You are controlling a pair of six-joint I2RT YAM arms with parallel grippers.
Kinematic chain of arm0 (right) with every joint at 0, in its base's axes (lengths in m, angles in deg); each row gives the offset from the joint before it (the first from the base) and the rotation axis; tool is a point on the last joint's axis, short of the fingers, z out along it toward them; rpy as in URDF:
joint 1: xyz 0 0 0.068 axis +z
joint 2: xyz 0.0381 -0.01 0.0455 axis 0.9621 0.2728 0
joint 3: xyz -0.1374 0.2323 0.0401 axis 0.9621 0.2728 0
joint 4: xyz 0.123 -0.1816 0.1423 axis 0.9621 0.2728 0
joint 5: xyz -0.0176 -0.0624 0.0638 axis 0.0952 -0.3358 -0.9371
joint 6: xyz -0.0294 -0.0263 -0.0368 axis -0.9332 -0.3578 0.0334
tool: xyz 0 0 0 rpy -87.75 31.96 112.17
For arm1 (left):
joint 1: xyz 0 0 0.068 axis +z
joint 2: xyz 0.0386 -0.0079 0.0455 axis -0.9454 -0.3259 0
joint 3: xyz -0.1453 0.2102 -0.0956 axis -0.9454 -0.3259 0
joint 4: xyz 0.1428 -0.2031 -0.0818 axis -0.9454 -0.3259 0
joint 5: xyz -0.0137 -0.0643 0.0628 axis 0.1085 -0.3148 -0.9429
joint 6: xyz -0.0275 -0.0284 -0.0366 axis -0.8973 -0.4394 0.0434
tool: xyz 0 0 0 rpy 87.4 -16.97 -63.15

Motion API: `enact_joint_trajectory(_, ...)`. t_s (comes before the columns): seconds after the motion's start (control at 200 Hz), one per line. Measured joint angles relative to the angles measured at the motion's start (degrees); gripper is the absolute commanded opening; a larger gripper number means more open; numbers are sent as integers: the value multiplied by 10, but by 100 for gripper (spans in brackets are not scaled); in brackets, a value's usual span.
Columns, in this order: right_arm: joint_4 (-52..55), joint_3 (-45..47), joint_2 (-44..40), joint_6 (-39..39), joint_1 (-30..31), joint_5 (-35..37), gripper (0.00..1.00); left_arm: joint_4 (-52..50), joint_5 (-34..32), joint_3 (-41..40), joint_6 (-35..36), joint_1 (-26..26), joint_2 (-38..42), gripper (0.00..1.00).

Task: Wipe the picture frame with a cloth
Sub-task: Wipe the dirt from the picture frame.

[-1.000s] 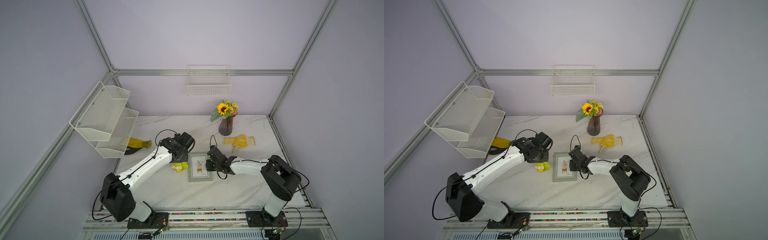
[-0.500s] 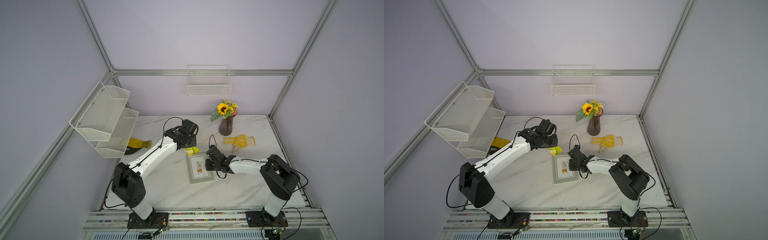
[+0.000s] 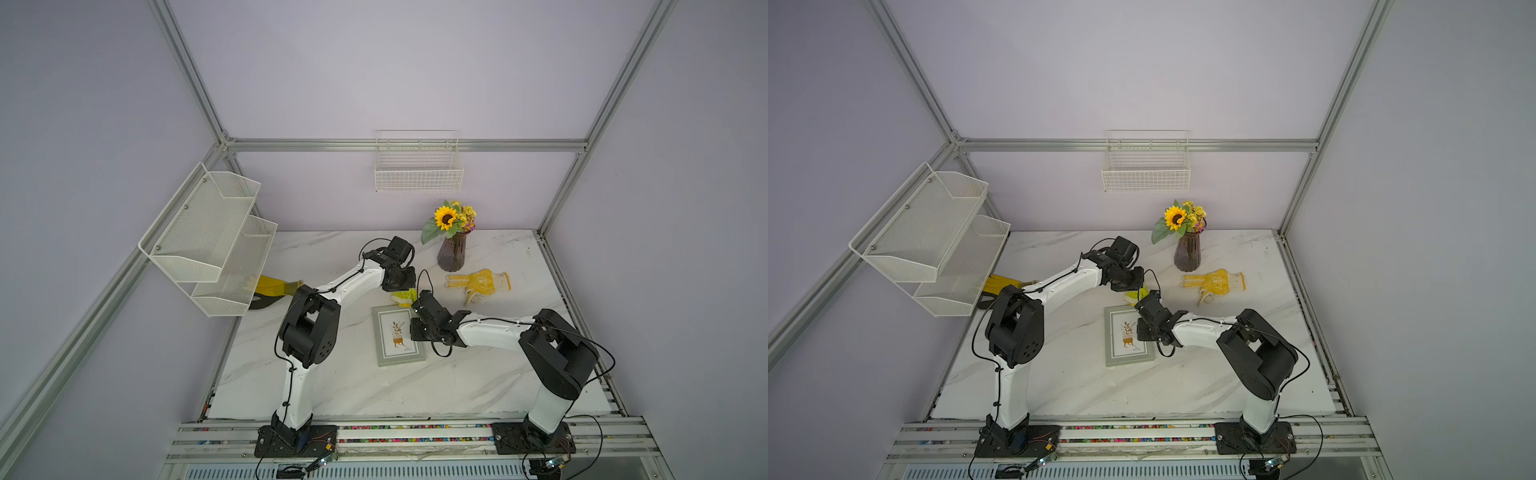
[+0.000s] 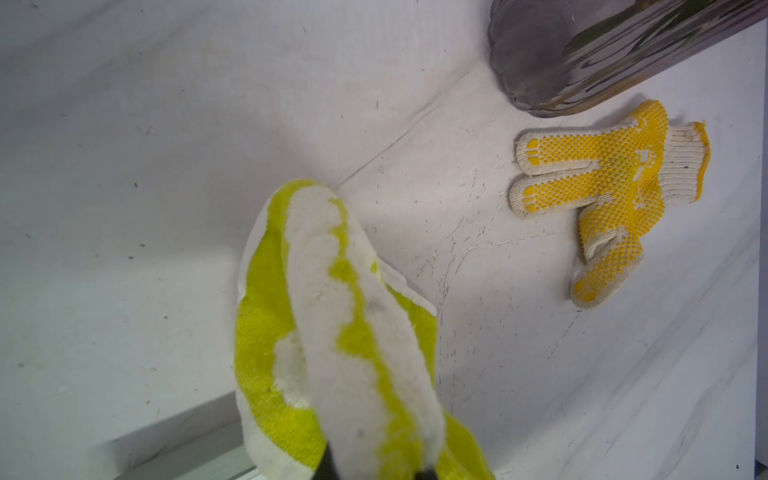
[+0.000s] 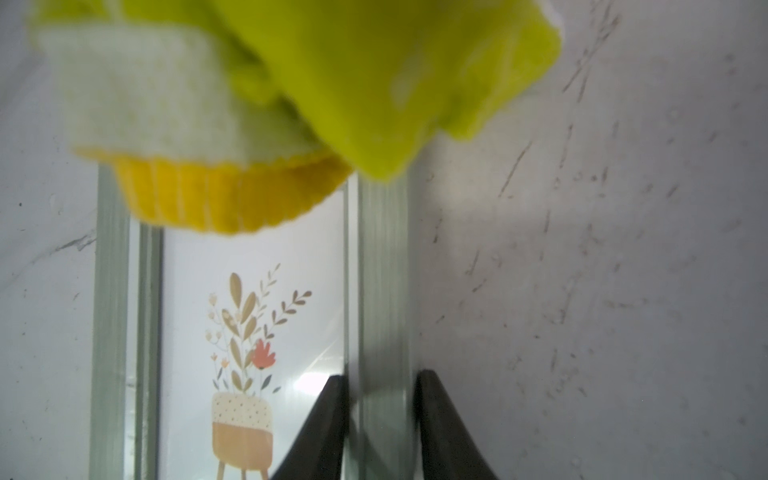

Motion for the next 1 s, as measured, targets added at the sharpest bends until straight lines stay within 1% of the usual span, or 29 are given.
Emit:
enact_joint_trajectory(0.115, 0, -1, 1, 1, 0, 0, 31, -2, 2, -15, -9, 0, 1, 0)
enact_joint_trajectory(0.19, 0, -1, 1, 3, 0, 0, 31, -10, -11, -38, -14, 0, 5, 0)
enact_joint_trajectory(0.34, 0, -1, 2, 6, 0, 0, 31, -49, -82, -97, -25, 0, 42, 0)
enact_joint_trajectory(0.485, 0, -1, 2, 7, 0, 0, 31, -99, -156, -116, -31, 5, 85, 0)
enact_joint_trajectory(0.685, -1, -1, 2, 9, 0, 0, 31, -135, -220, -160, -39, 30, 104, 0)
enact_joint_trajectory(0.85, -1, -1, 2, 10, 0, 0, 31, -157, -243, -200, -41, 45, 113, 0)
enact_joint_trajectory(0.925, -1, -1, 2, 10, 0, 0, 31, -157, -240, -201, -40, 46, 122, 0)
enact_joint_trajectory(1.0, -1, -1, 2, 10, 0, 0, 32, -147, -223, -197, -39, 46, 135, 0)
